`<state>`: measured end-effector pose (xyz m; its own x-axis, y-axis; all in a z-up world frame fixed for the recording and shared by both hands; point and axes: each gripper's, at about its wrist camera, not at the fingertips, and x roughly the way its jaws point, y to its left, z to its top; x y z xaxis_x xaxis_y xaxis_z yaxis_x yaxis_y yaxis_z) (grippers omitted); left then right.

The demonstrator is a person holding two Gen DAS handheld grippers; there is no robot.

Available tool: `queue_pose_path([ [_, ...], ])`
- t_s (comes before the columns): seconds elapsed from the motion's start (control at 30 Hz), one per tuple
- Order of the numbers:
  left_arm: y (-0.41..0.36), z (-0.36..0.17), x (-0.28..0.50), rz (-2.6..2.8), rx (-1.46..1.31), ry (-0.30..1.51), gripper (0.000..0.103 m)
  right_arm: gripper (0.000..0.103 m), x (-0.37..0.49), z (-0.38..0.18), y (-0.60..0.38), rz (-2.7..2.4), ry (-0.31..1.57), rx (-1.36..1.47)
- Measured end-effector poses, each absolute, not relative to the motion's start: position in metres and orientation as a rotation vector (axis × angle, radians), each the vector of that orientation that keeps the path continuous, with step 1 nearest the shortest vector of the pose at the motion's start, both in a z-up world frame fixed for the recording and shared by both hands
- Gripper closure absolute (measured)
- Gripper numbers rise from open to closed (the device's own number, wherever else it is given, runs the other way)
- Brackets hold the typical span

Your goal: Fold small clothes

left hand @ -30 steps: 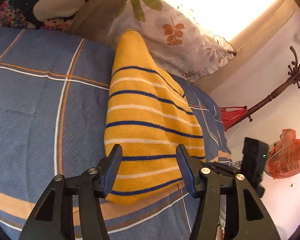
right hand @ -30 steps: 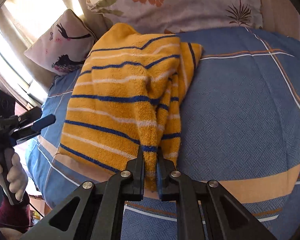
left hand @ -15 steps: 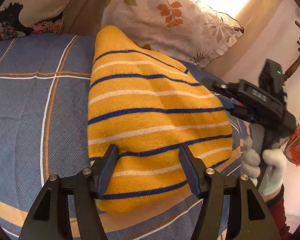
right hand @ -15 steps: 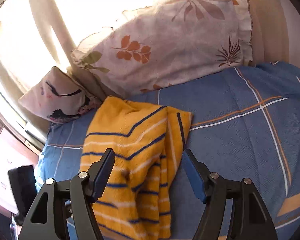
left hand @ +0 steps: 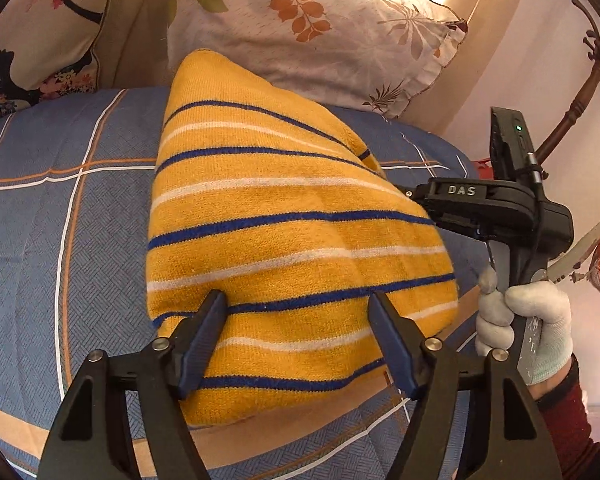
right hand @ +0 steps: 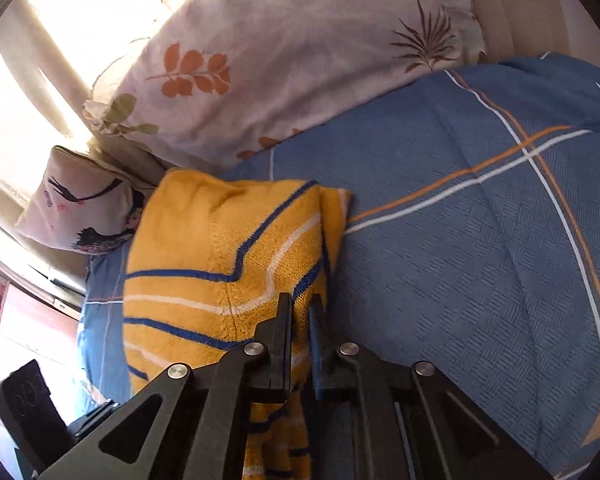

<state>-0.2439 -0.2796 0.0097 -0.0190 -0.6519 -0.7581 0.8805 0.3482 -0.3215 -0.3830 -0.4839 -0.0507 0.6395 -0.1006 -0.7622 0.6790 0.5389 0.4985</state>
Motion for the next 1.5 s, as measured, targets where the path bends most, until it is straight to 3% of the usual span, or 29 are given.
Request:
queue_pose_path([
  [0.13,-0.274,0.01,-0.252,-1.252,0.341,0.97,0.03,0.089,-0.377,-0.061,-0.482,-0.579,0.784,0.828],
  [0.3,-0.254,0.008,-0.259,-1.269,0.321,1.004,0.03,0.061,-0.384,-0.051,-0.477,-0.637,0.803,0.752],
  [0.6,-0.219,0.018,-0.265,-1.298,0.199,1.061,0.03,0.053,-0.39,0.026,-0.456,-0.578,0.555,0.737],
  [0.77,-0.195,0.025,-0.265,-1.285,0.156,1.055,0.03,0.041,-0.32,0.012,-0.452,-0.263,0.575,0.886],
  [0.9,-0.173,0.027,-0.255,-1.239,0.142,1.035,0.03,0.046,-0.304,-0.042,-0.481,-0.274,0.588,1.079],
  [0.97,-0.162,0.027,-0.245,-1.213,0.119,1.037,0.03,0.07,-0.322,-0.056,-0.498,-0.342,0.516,1.157],
  [1.0,-0.158,0.028,-0.24,-1.199,0.103,1.04,0.03,0.07,-0.332,-0.06,-0.505,-0.387,0.496,1.186],
  [1.07,-0.149,0.028,-0.228,-1.178,0.07,1.052,0.03,0.07,-0.348,-0.058,-0.515,-0.482,0.491,1.181],
  [1.23,-0.142,0.026,-0.211,-1.143,0.022,1.055,0.03,0.052,-0.363,-0.012,-0.498,-0.522,0.452,1.074],
  [1.37,-0.138,0.024,-0.21,-1.141,0.014,1.049,0.03,0.042,-0.32,0.022,-0.467,-0.298,0.457,1.012],
  [1.5,-0.13,0.02,-0.209,-1.134,0.007,1.041,0.03,0.042,-0.247,0.006,-0.438,0.022,0.564,1.053],
])
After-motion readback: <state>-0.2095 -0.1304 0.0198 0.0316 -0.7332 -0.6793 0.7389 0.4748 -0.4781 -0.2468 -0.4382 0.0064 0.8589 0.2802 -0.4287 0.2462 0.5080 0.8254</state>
